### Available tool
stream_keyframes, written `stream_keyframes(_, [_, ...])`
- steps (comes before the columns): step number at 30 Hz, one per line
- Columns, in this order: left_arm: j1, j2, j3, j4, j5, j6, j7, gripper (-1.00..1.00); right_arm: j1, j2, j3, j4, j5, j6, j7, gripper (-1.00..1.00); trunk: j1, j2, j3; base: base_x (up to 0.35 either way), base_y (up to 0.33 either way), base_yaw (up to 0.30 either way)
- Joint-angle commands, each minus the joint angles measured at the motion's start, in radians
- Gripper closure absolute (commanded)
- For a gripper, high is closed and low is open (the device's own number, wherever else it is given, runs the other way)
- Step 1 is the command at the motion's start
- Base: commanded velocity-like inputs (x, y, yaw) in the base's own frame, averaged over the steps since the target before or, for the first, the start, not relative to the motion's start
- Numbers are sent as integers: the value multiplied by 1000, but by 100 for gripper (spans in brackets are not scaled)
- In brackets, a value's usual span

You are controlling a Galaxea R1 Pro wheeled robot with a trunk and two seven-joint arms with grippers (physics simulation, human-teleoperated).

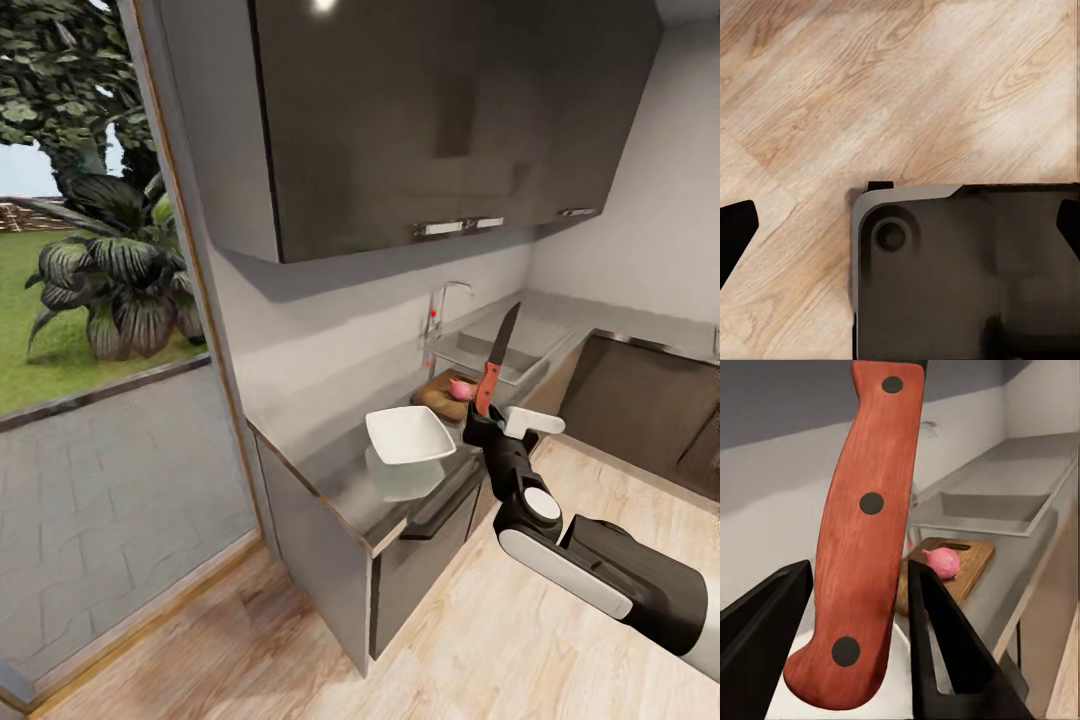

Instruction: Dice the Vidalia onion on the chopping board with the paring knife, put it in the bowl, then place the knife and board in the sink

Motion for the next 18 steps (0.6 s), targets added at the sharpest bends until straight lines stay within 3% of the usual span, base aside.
stream_keyframes(1, [0, 1, -4, -1, 8, -1, -1, -100, -2, 1, 3, -1, -7, -10, -3, 100, 1, -2, -2, 0, -300, 0])
stream_keyframes(6, [0, 1, -4, 0, 8, -1, -1, -100, -2, 6, 3, -3, -7, -10, -4, 100, 1, -2, -2, 0, -303, 54])
stream_keyframes(18, [-1, 1, -4, 0, 8, -1, 0, -100, -2, 6, 3, -3, -7, -10, -7, 100, 1, -2, -2, 0, -305, 267])
